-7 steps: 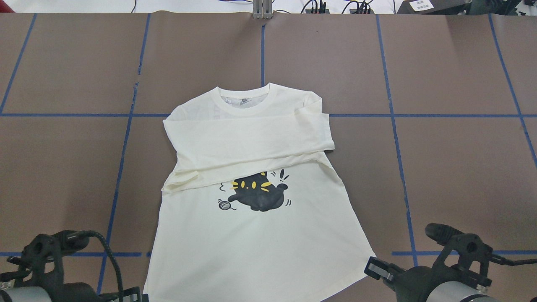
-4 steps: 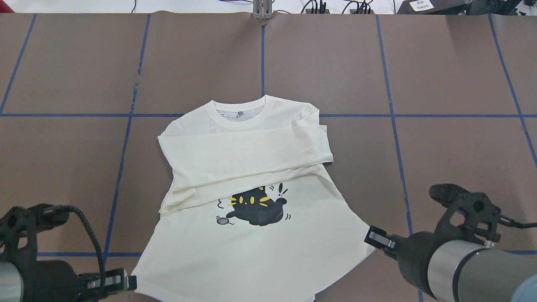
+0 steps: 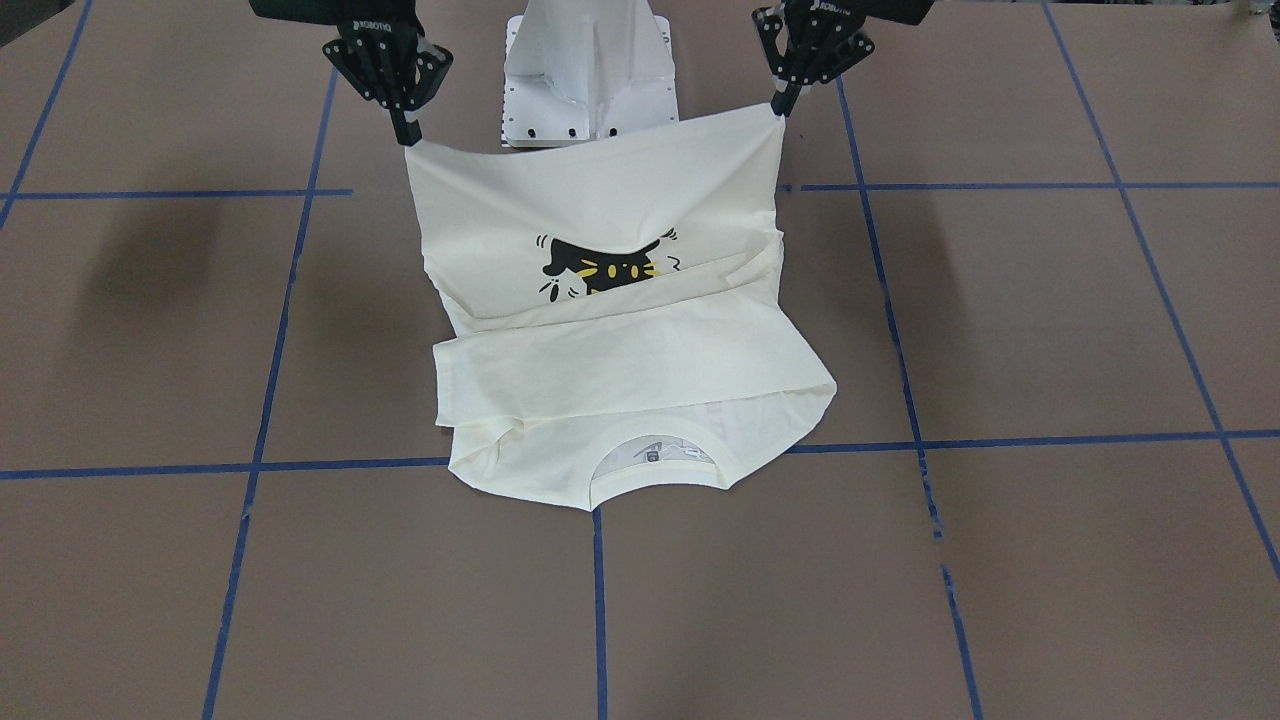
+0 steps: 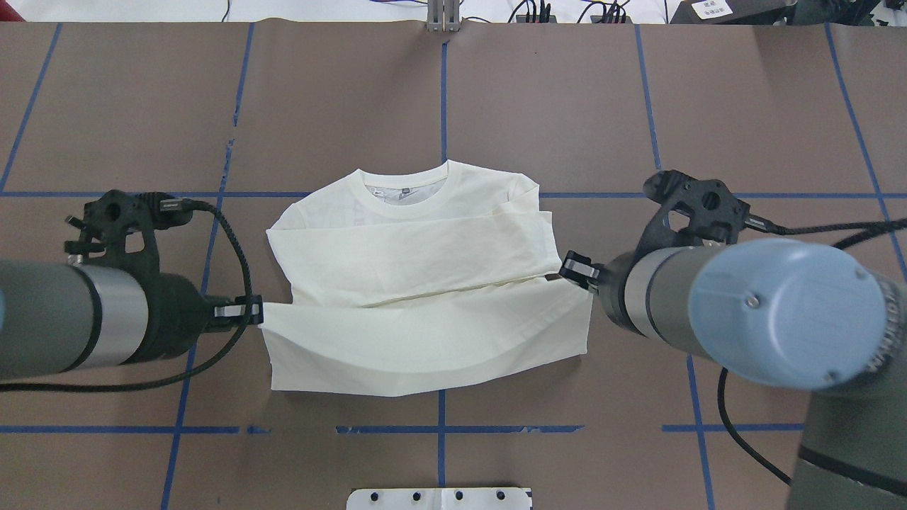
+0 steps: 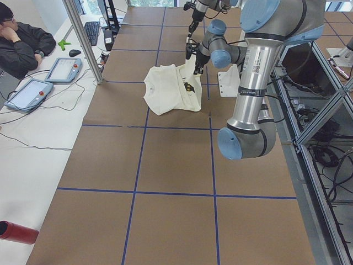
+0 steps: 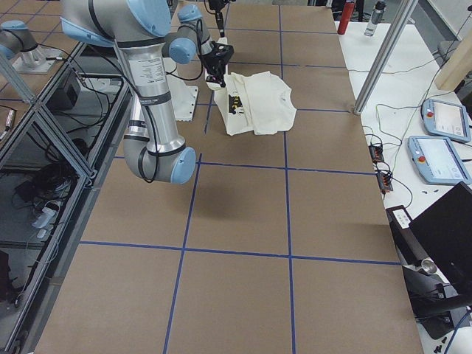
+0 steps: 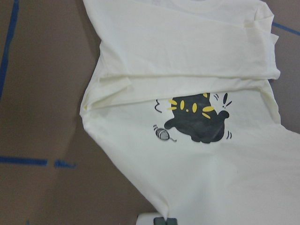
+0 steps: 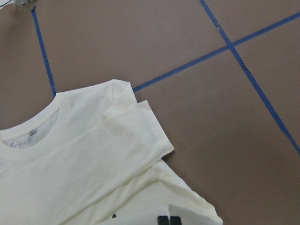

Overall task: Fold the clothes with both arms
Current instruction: 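Lift the hem with both grippers and fold it toward the collar, then lay the hem near the collar and release with both grippers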

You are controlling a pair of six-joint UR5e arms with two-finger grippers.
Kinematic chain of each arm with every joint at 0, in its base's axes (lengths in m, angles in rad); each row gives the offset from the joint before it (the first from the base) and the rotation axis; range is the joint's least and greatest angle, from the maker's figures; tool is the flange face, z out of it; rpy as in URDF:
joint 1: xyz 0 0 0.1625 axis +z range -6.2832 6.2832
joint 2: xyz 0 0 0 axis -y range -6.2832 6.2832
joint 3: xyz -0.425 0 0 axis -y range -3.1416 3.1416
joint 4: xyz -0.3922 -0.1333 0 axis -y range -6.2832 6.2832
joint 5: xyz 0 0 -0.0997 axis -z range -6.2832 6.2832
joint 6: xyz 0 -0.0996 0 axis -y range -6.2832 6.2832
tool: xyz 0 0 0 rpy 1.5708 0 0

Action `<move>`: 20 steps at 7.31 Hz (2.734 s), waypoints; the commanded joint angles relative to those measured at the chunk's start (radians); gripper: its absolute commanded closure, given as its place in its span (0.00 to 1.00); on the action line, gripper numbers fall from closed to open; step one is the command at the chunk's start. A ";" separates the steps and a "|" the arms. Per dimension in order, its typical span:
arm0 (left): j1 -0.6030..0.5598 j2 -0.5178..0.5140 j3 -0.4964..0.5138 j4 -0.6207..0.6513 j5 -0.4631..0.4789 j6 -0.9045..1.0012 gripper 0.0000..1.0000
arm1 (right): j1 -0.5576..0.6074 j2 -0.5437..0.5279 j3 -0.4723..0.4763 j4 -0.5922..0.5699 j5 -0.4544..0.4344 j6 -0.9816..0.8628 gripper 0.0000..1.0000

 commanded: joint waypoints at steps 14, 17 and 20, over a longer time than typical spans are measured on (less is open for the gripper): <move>-0.226 -0.128 0.734 -0.472 0.033 0.253 1.00 | 0.200 0.195 -0.811 0.591 0.035 -0.108 1.00; -0.232 -0.128 0.736 -0.472 0.033 0.253 1.00 | 0.200 0.195 -0.820 0.592 0.033 -0.108 1.00; -0.232 -0.128 0.769 -0.475 0.036 0.252 1.00 | 0.198 0.195 -0.835 0.592 0.030 -0.107 1.00</move>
